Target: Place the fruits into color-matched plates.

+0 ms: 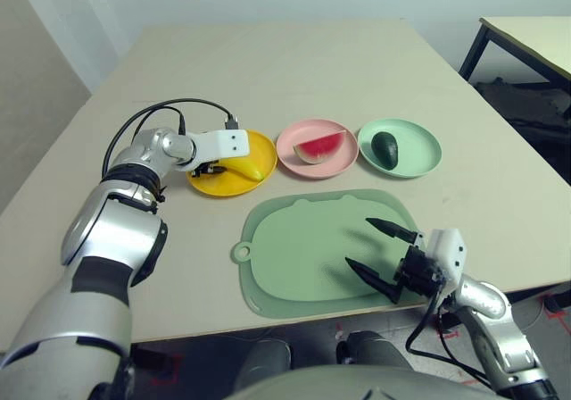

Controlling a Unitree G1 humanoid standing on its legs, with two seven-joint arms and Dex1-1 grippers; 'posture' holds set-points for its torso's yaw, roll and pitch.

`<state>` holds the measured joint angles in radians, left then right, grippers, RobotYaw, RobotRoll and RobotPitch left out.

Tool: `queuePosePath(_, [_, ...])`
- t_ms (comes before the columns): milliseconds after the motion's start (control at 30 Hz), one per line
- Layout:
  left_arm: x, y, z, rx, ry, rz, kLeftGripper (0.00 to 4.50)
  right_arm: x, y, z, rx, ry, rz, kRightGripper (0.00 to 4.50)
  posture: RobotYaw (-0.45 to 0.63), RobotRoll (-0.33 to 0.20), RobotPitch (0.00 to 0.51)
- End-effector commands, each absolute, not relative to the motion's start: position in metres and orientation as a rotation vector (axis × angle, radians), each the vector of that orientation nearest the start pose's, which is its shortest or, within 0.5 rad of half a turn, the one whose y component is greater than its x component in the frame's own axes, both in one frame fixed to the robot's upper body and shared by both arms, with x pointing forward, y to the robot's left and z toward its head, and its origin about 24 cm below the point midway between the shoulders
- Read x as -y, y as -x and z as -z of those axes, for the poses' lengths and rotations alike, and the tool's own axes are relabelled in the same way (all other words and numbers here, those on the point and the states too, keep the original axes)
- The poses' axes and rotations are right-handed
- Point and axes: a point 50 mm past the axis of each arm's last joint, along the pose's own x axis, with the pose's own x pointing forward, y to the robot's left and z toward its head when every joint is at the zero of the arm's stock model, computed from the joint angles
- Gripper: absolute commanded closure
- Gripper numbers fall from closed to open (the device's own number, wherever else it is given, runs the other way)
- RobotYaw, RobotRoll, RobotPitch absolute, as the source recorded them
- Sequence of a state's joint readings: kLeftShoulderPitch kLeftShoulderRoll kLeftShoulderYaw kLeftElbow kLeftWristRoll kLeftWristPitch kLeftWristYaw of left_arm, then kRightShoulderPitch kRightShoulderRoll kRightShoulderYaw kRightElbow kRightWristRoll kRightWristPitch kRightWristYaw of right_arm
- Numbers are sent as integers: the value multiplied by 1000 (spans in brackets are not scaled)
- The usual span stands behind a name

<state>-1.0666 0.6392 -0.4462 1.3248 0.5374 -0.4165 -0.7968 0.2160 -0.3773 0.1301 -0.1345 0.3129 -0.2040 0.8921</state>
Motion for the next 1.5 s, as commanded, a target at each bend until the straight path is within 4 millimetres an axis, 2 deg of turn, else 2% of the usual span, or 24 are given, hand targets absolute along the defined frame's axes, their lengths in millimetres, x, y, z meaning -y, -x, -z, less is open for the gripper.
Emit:
queuePosePath(33, [-253, -369, -102, -620, -1256, 872, 26, 155, -184, -45, 56, 53, -1009, 0, -8, 0, 26])
queuePosePath(300, [-258, -370, -112, -578, -1225, 844, 26, 155, -185, -46, 59, 55, -1012, 0, -2, 0, 22])
queuePosePath(533, [-256, -370, -136, -400, -908, 882, 26, 156, -186, -45, 61, 52, -998, 0, -2, 0, 18])
queuePosePath(700, [-274, -359, -159, -245, -698, 836, 26, 157, -187, -44, 61, 37, -964, 0, 14, 0, 7])
queuePosePath(900, [-305, -329, -169, -116, -446, 660, 26, 159, -198, -45, 67, -4, -887, 0, 27, 0, 5])
queuePosePath(967, [-312, -316, -167, -95, -381, 591, 26, 164, -204, -45, 67, -8, -846, 0, 31, 0, 5])
queuePosePath(1100, [-328, -285, -148, -89, -290, 406, 26, 189, -219, -43, 54, -13, -709, 0, 47, 0, 4])
queuePosePath(1233, [-328, -263, -127, -114, -221, 318, 26, 217, -226, -34, 25, -6, -611, 0, 68, 0, 2])
queuePosePath(1333, [-327, -253, -115, -141, -188, 288, 26, 226, -225, -29, 10, 16, -623, 0, 72, 0, 1])
queuePosePath(1500, [-326, -242, -99, -181, -155, 261, 26, 232, -211, -24, 12, 11, -683, 0, 70, 0, 0])
